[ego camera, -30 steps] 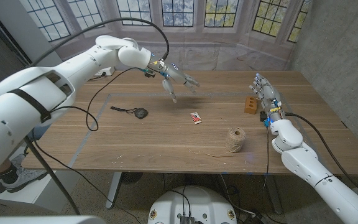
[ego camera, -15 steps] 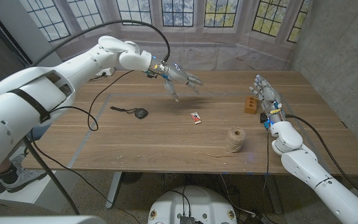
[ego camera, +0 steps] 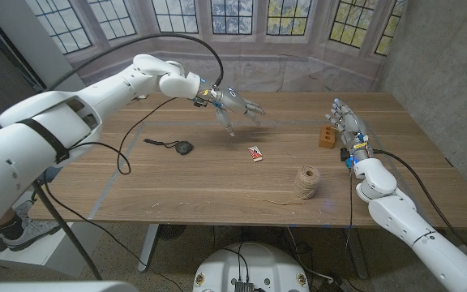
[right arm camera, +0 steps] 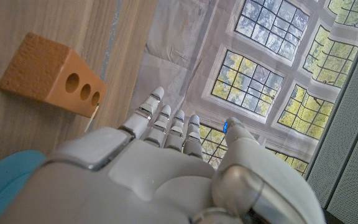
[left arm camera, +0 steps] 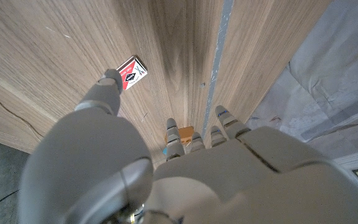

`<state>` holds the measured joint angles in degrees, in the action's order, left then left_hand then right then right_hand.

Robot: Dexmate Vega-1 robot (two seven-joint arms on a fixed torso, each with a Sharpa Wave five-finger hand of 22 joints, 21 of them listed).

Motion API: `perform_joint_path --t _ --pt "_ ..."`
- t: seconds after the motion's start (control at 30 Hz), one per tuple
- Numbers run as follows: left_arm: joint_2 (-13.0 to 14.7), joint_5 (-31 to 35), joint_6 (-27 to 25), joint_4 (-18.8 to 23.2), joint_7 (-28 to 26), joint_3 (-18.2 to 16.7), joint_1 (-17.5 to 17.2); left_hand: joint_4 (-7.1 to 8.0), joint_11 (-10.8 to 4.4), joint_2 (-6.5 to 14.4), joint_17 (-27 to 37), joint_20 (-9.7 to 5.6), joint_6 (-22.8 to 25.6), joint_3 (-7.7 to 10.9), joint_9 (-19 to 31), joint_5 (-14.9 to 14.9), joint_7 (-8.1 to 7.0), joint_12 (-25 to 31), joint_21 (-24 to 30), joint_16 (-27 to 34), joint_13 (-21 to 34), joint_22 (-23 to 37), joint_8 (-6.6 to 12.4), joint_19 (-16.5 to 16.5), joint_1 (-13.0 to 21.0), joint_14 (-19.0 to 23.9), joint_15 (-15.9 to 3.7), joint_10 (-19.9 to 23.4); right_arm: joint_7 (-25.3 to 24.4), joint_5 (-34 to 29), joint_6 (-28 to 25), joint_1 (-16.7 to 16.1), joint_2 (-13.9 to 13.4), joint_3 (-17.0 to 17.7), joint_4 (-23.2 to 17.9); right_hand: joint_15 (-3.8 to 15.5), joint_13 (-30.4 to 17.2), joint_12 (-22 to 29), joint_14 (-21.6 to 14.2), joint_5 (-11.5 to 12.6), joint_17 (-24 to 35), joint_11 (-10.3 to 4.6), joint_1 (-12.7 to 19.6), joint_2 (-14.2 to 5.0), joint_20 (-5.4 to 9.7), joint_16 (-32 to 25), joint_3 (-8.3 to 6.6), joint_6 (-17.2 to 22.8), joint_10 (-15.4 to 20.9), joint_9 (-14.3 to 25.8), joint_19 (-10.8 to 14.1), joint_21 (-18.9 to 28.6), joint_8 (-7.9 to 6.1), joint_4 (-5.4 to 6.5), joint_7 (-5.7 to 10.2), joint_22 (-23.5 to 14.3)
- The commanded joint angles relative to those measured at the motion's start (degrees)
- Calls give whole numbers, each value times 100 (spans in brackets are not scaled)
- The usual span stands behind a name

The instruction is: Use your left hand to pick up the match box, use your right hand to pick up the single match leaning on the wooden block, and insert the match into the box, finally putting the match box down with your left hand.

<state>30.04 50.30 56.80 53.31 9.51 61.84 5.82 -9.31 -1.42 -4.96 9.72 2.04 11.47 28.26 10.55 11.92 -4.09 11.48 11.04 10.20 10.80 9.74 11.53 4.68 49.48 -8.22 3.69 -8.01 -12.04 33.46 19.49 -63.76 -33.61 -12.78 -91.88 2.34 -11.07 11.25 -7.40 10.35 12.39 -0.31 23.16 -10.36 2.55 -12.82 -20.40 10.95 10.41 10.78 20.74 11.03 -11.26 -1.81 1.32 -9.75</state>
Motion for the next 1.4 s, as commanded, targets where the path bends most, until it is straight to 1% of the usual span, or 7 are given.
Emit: perform_joint_path --t 0.03,0.27,0.4,0.6,0.87,0.97,1.4 --pt "-328 150 -3 -551 -323 345 194 13 18 -1 34 9 36 -22 6 28 8 -35 -28 -30 18 26 -10 -56 43 -99 27 -95 117 78 7 71 -4 -19 122 54 -21 14 -46 -10 24 55 -23 39 67 -44 -28 5 33 15 67 23 1 -16 -53 -6" --pt "-670 55 52 -1095 -327 641 431 38 40 20 37 47 40 -46 6 19 -2 -56 -57 -49 19 28 -24 -172 45 -244 70 -216 151 81 92 98 17 -18 195 48 -22 13 -49 -10 26 35 -27 40 69 -46 -28 5 29 15 69 23 1 -18 -52 -6" --pt "-910 -112 81 -1457 -131 815 586 78 121 46 43 147 -7 -85 6 1 -3 -79 -83 -55 23 33 -60 -342 13 -414 154 -390 174 93 160 103 48 -18 241 48 -23 13 -50 -10 27 33 -31 42 67 -47 -27 6 29 15 70 23 1 -19 -55 -6" --pt "-1182 -240 113 -1831 -64 1077 768 100 172 71 46 133 -62 -109 6 -12 9 -88 -97 -57 26 36 -83 -483 -9 -549 184 -519 194 119 206 82 60 -10 255 53 -23 12 -52 -10 28 46 -34 42 69 -48 -27 8 25 15 74 23 0 -20 -56 -6" --pt "-1261 -245 113 -1843 -198 1329 858 113 204 83 48 141 -22 -129 5 -19 8 -85 -89 -45 27 37 -67 -548 -29 -610 185 -592 205 141 281 38 77 11 273 47 -24 12 -54 -10 29 42 -38 44 74 -50 -27 9 27 15 77 23 1 -24 -60 -6" --pt "-1211 -200 81 -1720 -280 1385 840 115 207 90 48 137 16 -132 5 -20 -1 -71 -81 -37 27 37 -53 -549 -29 -611 185 -580 201 140 331 9 95 17 283 50 -24 13 -54 -10 30 42 -40 45 73 -50 -27 10 27 15 76 22 0 -25 -60 -6" --pt "-975 -437 -89 -1272 147 1246 631 121 198 130 48 124 183 -147 6 -29 -92 -29 -47 -4 27 37 -2 -544 -28 -600 180 -557 218 143 457 -39 132 39 320 44 -25 12 -58 -9 31 53 -43 43 76 -52 -30 10 26 15 77 20 1 -31 -63 -6"
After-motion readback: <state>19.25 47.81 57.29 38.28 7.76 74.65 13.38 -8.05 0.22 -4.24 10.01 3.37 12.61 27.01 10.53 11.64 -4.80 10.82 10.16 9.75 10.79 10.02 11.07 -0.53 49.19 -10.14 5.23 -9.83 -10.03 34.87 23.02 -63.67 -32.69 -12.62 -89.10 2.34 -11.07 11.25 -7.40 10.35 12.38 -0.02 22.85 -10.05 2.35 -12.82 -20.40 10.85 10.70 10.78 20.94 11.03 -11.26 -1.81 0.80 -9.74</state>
